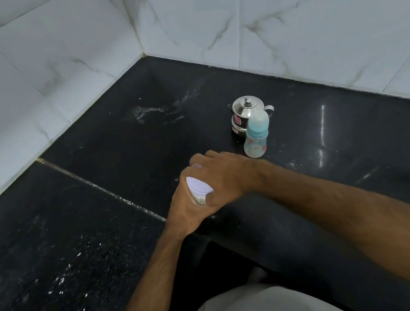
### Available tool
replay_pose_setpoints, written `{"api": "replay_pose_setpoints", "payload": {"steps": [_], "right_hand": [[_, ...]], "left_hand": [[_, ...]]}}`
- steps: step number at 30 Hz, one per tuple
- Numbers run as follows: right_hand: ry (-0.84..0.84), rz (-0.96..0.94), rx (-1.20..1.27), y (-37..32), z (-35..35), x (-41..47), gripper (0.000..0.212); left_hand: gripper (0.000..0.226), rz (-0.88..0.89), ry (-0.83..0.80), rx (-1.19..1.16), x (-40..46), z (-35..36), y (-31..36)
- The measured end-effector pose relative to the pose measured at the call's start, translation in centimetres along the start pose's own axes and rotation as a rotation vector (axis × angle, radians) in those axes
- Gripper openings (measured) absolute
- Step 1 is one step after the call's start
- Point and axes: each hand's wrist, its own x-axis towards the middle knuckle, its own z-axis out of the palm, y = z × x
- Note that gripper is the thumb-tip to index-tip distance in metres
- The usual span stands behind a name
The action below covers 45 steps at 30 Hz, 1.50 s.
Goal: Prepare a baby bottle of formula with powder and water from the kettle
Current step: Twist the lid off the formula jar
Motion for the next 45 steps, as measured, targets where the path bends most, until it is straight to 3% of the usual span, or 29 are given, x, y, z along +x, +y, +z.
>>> {"api": "replay_pose_setpoints", "payload": {"steps": [3,7,12,14,17,19,24,27,30,35,40,45], "right_hand": [[0.038,0.060,0.063,0.3,0.1,-0.2,0.080],[0.121,0.204,-0.104,-0.3,1.1,0.2,0.080],[0.044,0.080,0.068,-0.3,0.6,-0.1,0.078],[0.045,0.064,0.150,-0.1,0.5,-0.4,0.083],[0.125,0.161,0.037,-0.3,1.0,-0.4,0.087],[0.159,0.202,-0.037,-0.4,1.2,-0.2,0.081],[0.089,0.074,0.182,-0.3,1.3,-0.3,0.081],[0.134,0.119,0.155,-0.3,1.6,-0.2,0.089],[0.179,0.190,0.069,-0.4,1.8,-0.1,0.083],[0.126,0.109,0.274,-0.4,1.8,-0.4,0.093],[0.230,0.206,0.136,-0.5,2.3,-0.3,0.088],[0.187,0.123,0.259,-0.6,2.0,-0.7,0.086]], "left_hand": [[0.105,-0.021,-0.008,-0.046,-0.2,0.0,-0.1],[0.102,-0.008,0.002,-0.044,-0.7,-0.5,-0.1],[0.087,-0.027,-0.025,0.013,-0.3,-0.1,1.2],[0.092,-0.023,-0.020,0.010,-0.3,-0.2,0.8],[0.110,-0.032,-0.019,-0.016,-0.8,-0.4,0.3],[0.109,-0.036,-0.008,-0.015,-0.9,-0.5,0.5],[0.093,0.002,0.010,0.035,-0.6,-0.3,0.7],[0.101,-0.008,0.004,-0.008,-1.0,-0.5,0.6],[0.105,-0.012,-0.016,-0.030,-1.1,-0.5,1.2],[0.101,-0.002,-0.014,-0.037,-1.0,-0.3,1.4],[0.107,-0.040,-0.001,-0.060,-1.2,-0.5,1.1],[0.110,-0.053,-0.005,-0.078,-0.9,-0.2,1.2]]}}
